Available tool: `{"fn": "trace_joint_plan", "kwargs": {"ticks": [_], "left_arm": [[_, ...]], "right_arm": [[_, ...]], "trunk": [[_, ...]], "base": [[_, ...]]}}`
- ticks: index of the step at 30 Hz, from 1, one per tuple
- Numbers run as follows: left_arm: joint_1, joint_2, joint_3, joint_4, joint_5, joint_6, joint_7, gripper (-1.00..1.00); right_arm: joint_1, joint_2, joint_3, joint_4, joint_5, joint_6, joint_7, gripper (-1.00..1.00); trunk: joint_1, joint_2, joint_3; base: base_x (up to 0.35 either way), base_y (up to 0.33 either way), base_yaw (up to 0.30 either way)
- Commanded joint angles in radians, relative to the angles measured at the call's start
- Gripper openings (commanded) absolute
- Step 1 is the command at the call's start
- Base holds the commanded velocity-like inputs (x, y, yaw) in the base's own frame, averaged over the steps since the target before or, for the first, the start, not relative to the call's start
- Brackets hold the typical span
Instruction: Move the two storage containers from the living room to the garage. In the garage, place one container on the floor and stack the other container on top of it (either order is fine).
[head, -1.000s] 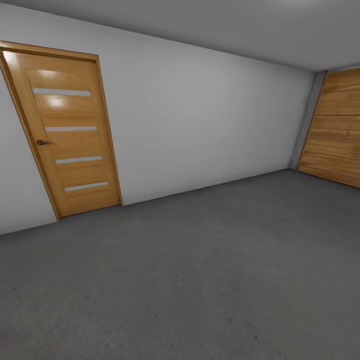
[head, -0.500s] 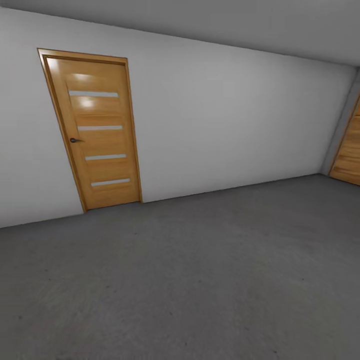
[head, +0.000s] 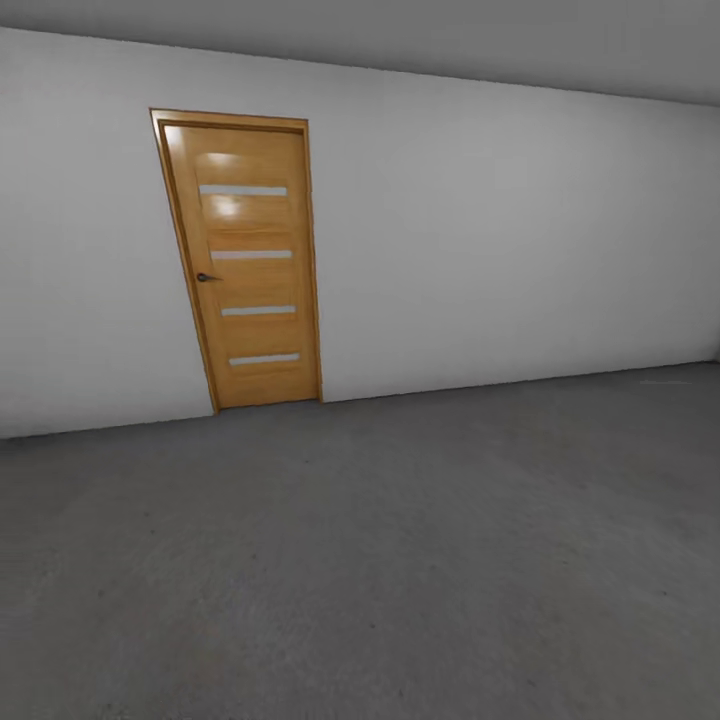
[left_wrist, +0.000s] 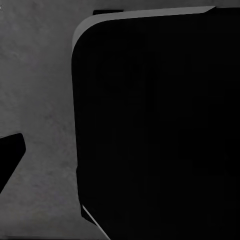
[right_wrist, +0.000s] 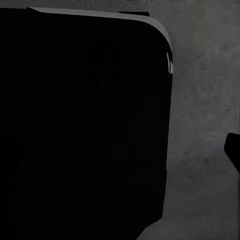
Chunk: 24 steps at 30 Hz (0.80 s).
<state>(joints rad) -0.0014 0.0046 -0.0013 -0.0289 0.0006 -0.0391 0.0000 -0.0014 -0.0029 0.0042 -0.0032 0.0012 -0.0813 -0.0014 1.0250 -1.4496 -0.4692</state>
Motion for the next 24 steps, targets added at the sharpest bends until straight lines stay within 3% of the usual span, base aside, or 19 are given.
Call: {"fn": "trace_joint_plan", "kwargs": {"ticks": [1,24], "left_arm": [[0.0,0.0,0.0,0.0,0.0,-0.002,0.0,1.0],[0.0,-0.007,0.01,-0.004,0.017,-0.001,-0.001,1.0]], "right_arm": [[0.0,0.0,0.0,0.0,0.0,-0.003,0.0,1.0],[0.0,0.001,0.002,0.0,0.003,-0.003,0.0,1.0]], "trunk": [[0.0,0.0,-0.001],[0.0,0.0,-0.001]], "base": [[0.0,0.0,0.274],[0.0,0.0,0.271]]}}
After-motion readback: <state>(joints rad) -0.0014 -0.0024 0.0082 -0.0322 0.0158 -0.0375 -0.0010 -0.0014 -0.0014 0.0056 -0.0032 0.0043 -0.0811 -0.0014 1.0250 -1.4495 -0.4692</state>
